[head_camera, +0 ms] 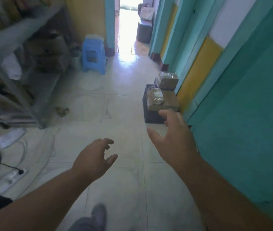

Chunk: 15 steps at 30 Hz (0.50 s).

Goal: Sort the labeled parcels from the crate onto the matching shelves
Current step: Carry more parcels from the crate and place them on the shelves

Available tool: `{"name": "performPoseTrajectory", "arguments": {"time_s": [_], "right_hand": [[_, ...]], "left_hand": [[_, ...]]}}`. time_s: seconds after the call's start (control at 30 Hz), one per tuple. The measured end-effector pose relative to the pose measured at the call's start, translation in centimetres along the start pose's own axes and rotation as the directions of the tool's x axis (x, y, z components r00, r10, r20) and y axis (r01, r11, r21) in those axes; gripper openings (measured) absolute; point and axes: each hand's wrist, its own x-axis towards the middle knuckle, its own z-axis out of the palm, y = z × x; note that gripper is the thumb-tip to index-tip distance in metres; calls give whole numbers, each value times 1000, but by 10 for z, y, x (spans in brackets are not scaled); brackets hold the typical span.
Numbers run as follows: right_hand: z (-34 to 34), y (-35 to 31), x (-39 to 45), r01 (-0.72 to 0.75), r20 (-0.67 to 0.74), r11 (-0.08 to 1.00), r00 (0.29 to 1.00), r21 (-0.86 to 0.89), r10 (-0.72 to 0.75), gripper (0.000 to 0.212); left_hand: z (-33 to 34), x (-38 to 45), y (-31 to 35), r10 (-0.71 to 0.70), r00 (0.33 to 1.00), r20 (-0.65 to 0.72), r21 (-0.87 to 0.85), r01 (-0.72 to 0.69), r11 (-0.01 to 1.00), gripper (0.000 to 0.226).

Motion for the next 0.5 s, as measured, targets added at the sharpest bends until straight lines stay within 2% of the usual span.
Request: {"name": "performPoseTrajectory", "arguments": {"time_s": [0.1,0.23,0.4,0.5], "right_hand": [[35,-1,77,-34,1,999,999,2,34,51],[64,2,179,-97,-40,995,995,-19,96,46],[56,18,288,-241,-138,970,962,-27,235,46],[55,44,342,-317,-209,948,929,-25,305,49]], "left_hand": [[-7,87,-23,-8,1000,-11,-34,8,999,52],[-24,223,-29,101,994,33,-28,-100,995,53],[-56,361,4,232,961,149,12,-237,972,51],[-51,440,25,291,931,222,25,-304,952,51]]}}
